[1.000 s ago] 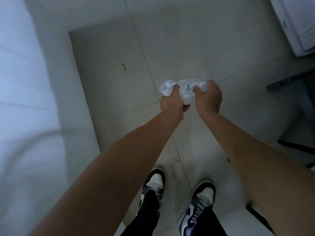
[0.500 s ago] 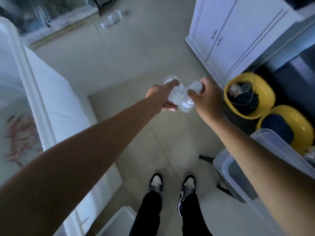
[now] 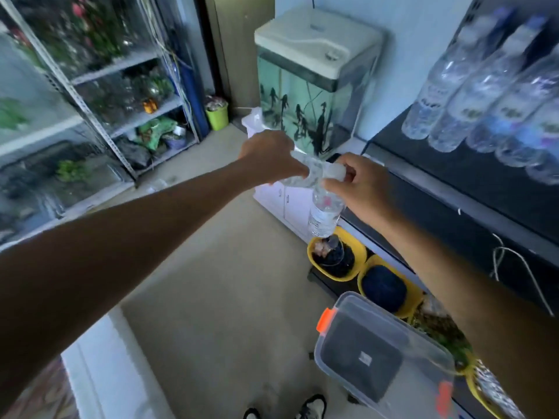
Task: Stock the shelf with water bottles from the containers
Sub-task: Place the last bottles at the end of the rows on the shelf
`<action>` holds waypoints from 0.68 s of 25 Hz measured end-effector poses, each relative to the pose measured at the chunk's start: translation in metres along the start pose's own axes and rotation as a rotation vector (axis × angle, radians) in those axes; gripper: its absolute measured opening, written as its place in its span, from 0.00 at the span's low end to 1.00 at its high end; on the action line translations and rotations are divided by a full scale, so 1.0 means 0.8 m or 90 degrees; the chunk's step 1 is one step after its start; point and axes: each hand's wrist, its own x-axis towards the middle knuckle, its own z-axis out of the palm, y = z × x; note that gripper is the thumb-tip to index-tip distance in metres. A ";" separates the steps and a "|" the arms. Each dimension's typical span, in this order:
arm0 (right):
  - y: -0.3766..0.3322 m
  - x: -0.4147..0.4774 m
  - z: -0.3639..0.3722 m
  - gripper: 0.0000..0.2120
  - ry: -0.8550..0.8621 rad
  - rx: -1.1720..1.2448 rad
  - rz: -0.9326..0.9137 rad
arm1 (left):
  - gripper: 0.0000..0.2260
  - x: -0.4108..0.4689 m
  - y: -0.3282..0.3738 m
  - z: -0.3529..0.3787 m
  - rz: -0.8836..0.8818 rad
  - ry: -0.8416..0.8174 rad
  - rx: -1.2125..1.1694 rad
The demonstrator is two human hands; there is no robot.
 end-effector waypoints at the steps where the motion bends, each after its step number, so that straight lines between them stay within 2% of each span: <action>1: -0.004 0.004 -0.031 0.11 0.006 0.008 0.005 | 0.22 0.007 0.023 -0.019 0.061 0.017 0.051; 4: -0.012 0.012 -0.122 0.10 0.062 0.014 0.033 | 0.28 0.025 0.096 -0.066 0.235 0.019 0.179; 9: 0.000 0.024 -0.244 0.10 0.128 -0.021 0.047 | 0.29 0.058 0.203 -0.094 0.482 0.043 0.353; 17: 0.077 0.042 -0.322 0.13 0.250 -0.147 0.152 | 0.29 0.173 0.337 -0.075 0.791 0.091 0.602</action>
